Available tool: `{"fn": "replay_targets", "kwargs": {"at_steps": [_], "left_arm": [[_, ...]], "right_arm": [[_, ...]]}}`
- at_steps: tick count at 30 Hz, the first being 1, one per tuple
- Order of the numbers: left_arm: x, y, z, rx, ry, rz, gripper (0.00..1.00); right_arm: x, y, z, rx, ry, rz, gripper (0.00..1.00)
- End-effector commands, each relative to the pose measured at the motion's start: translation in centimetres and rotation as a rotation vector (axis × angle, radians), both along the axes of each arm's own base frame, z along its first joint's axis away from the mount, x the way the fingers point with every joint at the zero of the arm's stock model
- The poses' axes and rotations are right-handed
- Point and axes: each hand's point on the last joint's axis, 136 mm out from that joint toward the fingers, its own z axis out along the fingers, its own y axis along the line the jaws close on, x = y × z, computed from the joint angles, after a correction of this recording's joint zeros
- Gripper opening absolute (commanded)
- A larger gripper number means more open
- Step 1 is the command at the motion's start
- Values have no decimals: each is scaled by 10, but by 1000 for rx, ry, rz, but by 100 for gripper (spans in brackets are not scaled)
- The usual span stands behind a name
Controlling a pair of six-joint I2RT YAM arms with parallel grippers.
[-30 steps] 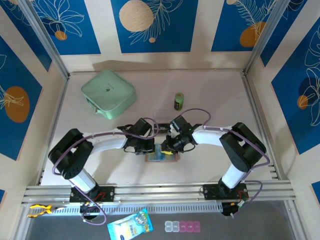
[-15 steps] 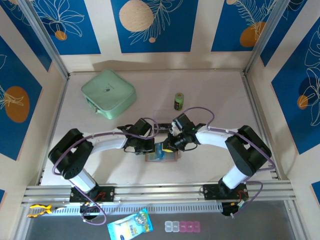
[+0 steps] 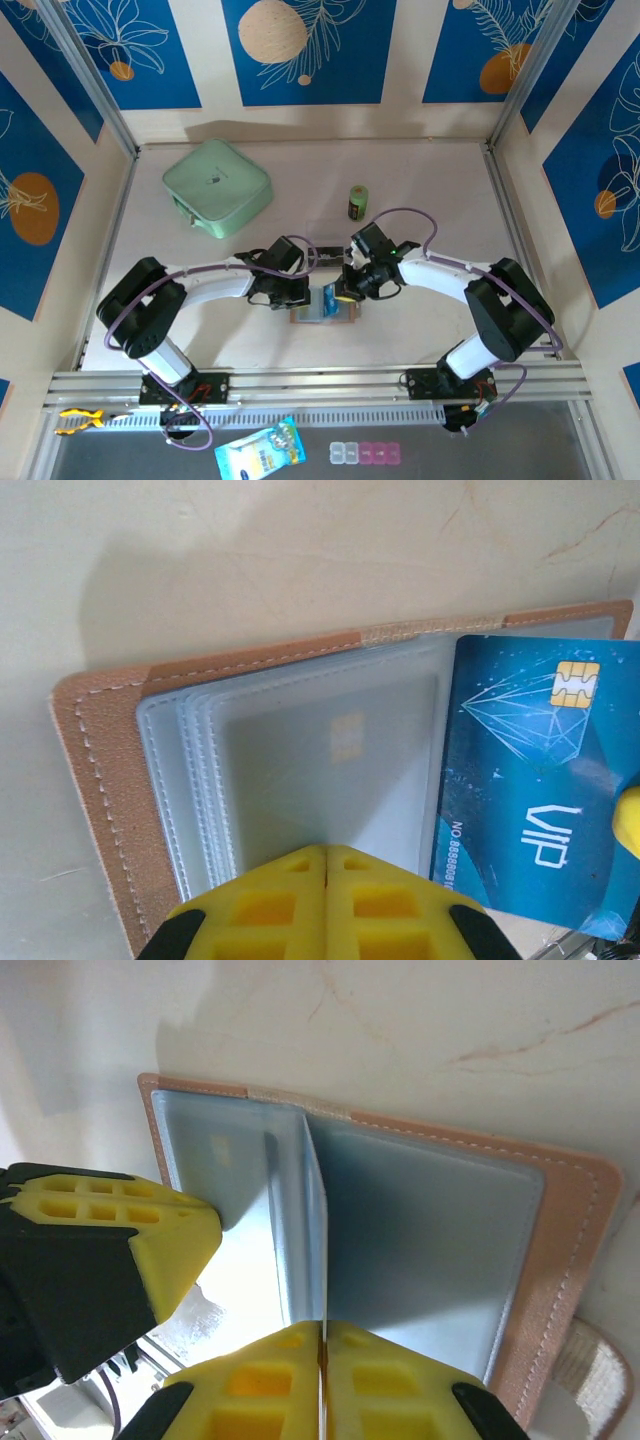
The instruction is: Take the credit cards out of the card holder
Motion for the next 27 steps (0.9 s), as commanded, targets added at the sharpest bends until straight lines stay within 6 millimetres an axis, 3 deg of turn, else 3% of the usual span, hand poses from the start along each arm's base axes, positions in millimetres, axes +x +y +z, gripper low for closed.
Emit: {"fn": "replay_targets", "kwargs": {"at_steps": [1,12,22,27], "left_arm": [[-8,8,-9,43,14,-21,0],[-9,8,-11,37,15,-19,0],[-9,9,-12,35,15,-17,0],[-7,8,-9,30,2,-15,0]], "right_arm": [[-4,-1,3,-24,4,19,9],[-5,9,1,-40,10,34,16],[-5,10,-2,-49,1,18,12],[-5,6,7,-53,-24,18,10]]}}
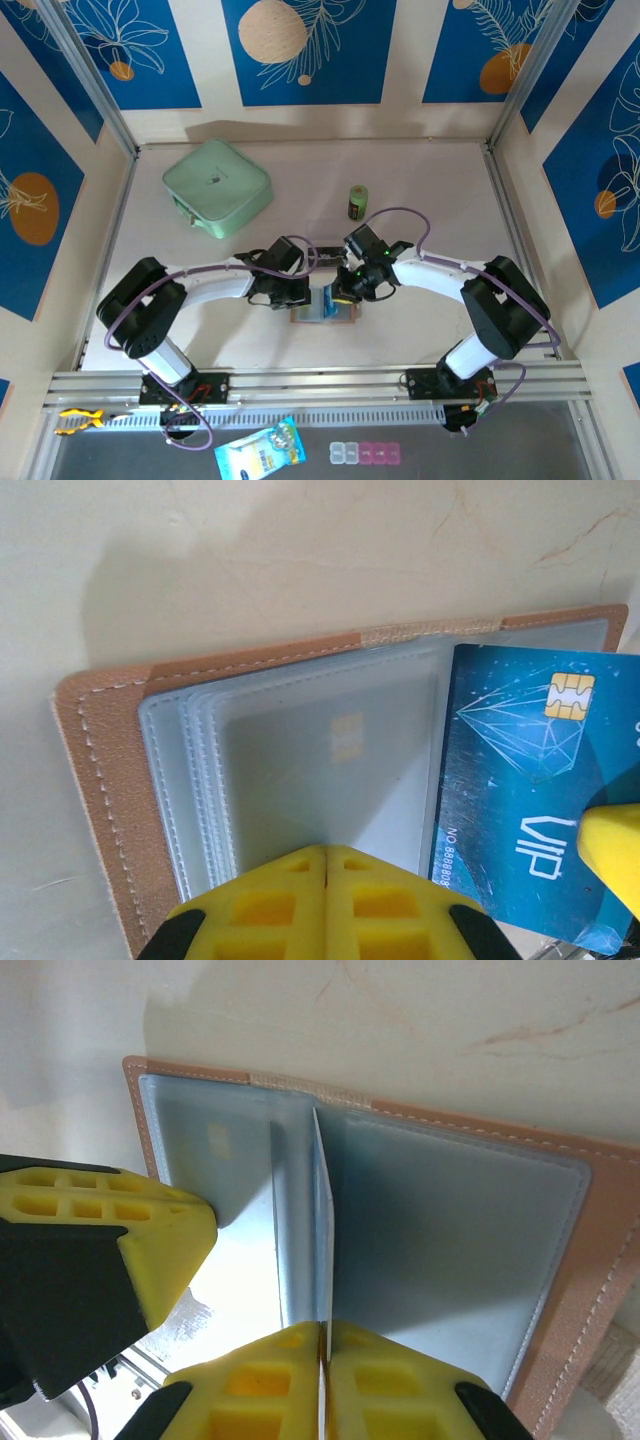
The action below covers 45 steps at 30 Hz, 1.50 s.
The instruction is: Take the credit cards out of the card holder
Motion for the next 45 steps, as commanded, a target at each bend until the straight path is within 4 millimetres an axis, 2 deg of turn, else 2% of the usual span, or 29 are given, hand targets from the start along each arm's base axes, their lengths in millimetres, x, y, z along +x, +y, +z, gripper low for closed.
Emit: {"fn": "replay_targets", "kwargs": {"at_steps": [1,10,16,19,23,29,33,37,45], "left_arm": [[-8,9,-9,39,10,-16,0],[-7,14,-8,39,5,-10,0],[-7,20,-7,42,1,1,0],[-4,17,-3,19,-9,0,1],[-1,10,3,-20,-25,-2,4],[7,7,23,-54,-84,10,9],[12,16,36,-58,-148,47,11],[12,31,42,-44,-170,82,13],[7,69,52,-15,-217,175,16]], "right_arm": [[2,-3,12,-7,-27,-5,9],[13,-22,39,-17,-128,64,9],[28,-31,57,-53,-257,214,9],[36,-32,66,-70,-321,343,9],[43,-31,71,-114,-434,624,9],[78,-35,83,-246,-607,898,6],[102,-28,96,-280,-700,1037,2],[120,-21,101,-274,-715,1123,0],[144,-8,87,-238,-660,1247,0]]}}
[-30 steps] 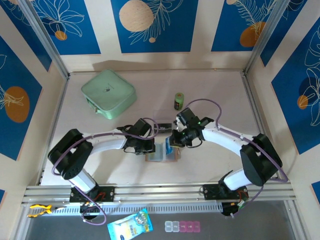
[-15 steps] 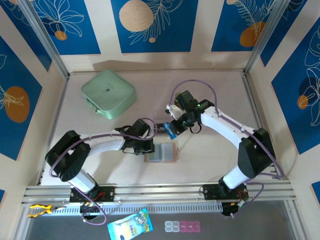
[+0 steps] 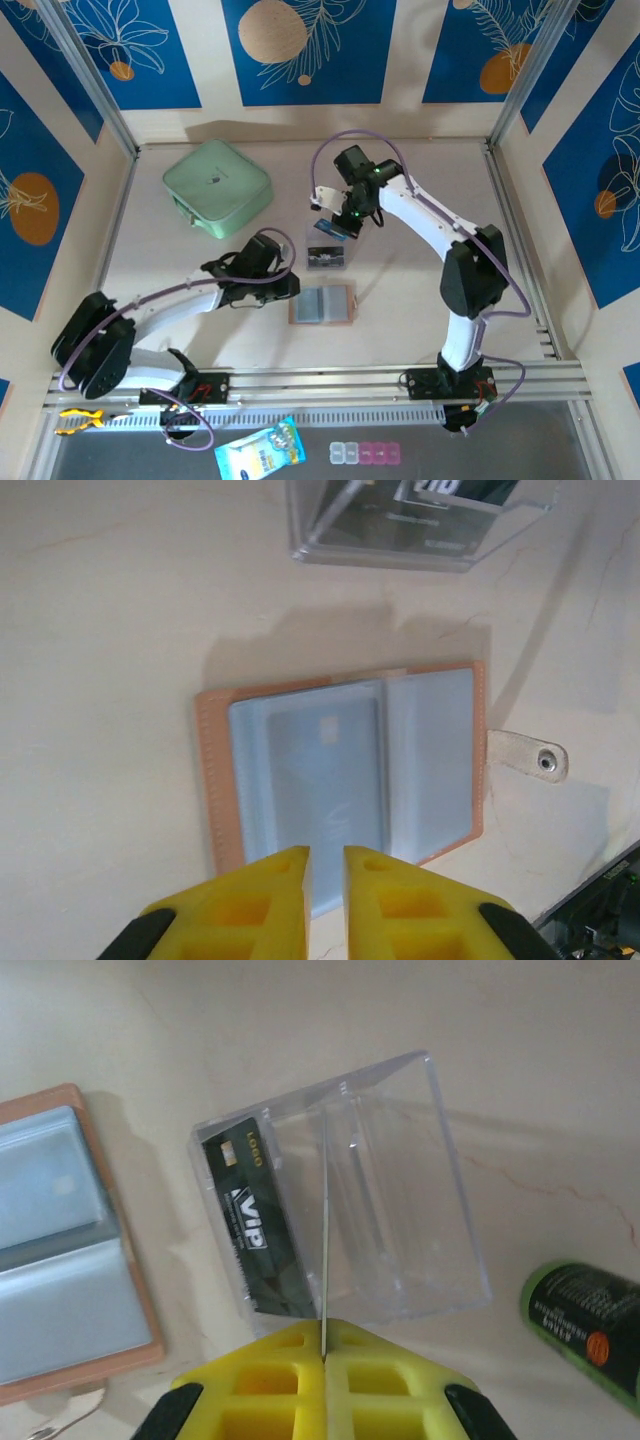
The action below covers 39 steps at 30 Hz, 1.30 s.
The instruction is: Take the credit cards out of the card holder
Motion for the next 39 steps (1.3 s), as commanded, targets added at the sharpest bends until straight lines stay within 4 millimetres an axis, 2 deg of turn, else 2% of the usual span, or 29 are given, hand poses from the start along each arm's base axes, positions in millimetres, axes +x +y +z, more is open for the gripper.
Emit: {"fn": "replay_targets", "kwargs": {"at_steps": [1,7,11,22,30,36,39], "left_arm": [[-5,25,-5,50,5,61,16],[-10,46,-5,51,3,115,16],[-12,54,-7,49,6,136,16],[-14,60,-11,44,29,150,16],[-15,62,-14,35,35,160,16],[-14,64,-15,34,41,166,16],[-13,64,-13,28,38,169,16]], "right_arm": [[-7,-3,-4,-33,58,90,0],[-3,-2,-17,-60,115,133,0],[-10,2,-22,-47,180,169,0],[-21,14,-38,-45,251,208,0],[-25,16,-48,-41,296,210,0],[-25,16,-63,-58,333,191,1],[-24,17,-64,-52,338,184,1]]}}
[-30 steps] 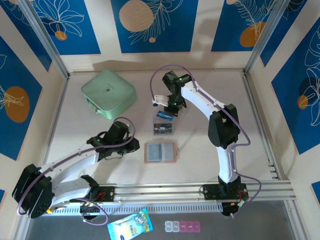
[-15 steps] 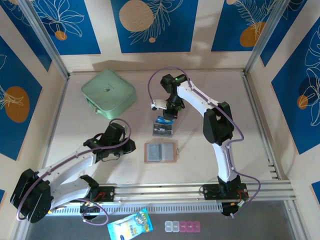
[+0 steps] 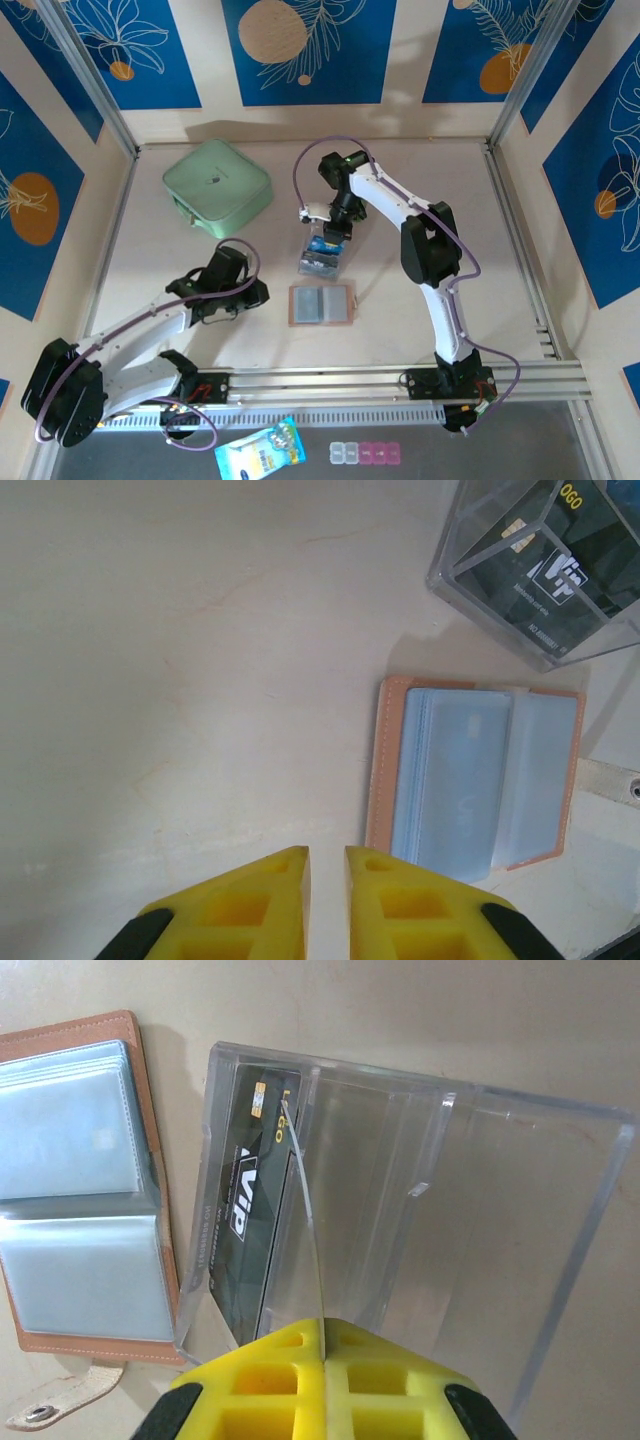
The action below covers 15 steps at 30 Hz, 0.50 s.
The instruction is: Take the credit cards out of the card holder
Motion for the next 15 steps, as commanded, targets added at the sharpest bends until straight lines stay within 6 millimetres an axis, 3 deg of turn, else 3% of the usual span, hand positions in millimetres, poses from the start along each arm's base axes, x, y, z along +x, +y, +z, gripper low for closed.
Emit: {"fn": "replay_targets", "kwargs": {"at_steps": [1,11,15], "left_arm": [[-5,4,-1,-13,22,16,16],[-2,1,0,-33,23,21,16],[-2,0,-2,-39,29,20,16]], "right_arm": [[-7,2,-8,-7,61,-6,1],[4,-2,23,41,-3,-43,1],[4,-5,24,26,-14,-49,1]]}}
